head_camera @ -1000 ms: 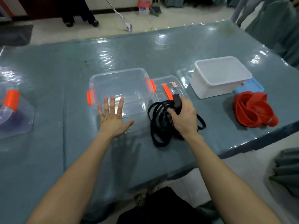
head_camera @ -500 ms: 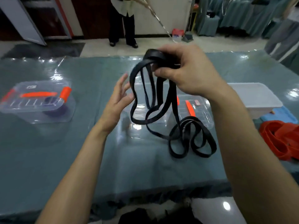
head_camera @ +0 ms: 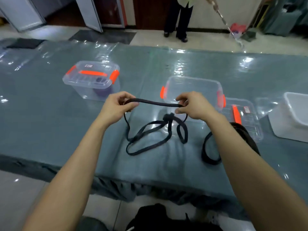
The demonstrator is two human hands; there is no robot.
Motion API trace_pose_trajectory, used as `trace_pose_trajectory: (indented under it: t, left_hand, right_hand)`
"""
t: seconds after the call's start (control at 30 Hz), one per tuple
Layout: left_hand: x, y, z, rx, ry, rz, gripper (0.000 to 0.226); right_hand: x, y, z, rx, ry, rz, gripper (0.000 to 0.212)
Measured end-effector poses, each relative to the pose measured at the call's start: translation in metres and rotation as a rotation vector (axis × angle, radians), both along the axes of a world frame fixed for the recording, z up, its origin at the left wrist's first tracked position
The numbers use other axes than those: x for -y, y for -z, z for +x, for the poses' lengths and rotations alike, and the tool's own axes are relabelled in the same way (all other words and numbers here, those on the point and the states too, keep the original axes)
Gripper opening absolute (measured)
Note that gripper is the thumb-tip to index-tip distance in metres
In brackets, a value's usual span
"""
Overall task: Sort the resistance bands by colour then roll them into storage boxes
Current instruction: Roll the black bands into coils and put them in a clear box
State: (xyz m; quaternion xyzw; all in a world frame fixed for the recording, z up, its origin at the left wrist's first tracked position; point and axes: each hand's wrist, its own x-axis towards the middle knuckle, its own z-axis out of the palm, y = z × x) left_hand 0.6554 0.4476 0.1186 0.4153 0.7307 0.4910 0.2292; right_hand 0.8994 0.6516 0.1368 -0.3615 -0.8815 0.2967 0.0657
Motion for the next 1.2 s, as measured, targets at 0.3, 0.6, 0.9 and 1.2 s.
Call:
trace_pose_trajectory:
  t: [0.3,0.6,0.9,1.2]
  left_hand:
    - [0.017,0.041,-0.022,-0.008,-0.197,-0.025,0.014]
    - [0.043,0.124,-0.041,-0.211,-0.449,-0.582,0.030]
    - [0.018,0.191,0.059,-0.320,0.174,-0.494,0.048]
    - [0.016,0.208,0.053,-0.709,0.238,-0.693,0.027]
  right_hand:
    - [-0.008,0.099,0.029,0.138,0.077,-0.044,0.036]
    - [0.012,0.151,0.064,0.087,0.352,-0.038,0.037]
    - [0.046,0.207,0.096,0.293,0.081,-0.010,0.036]
    - [0.032,0.148,0.079,-0.085,0.196,-0.098,0.011]
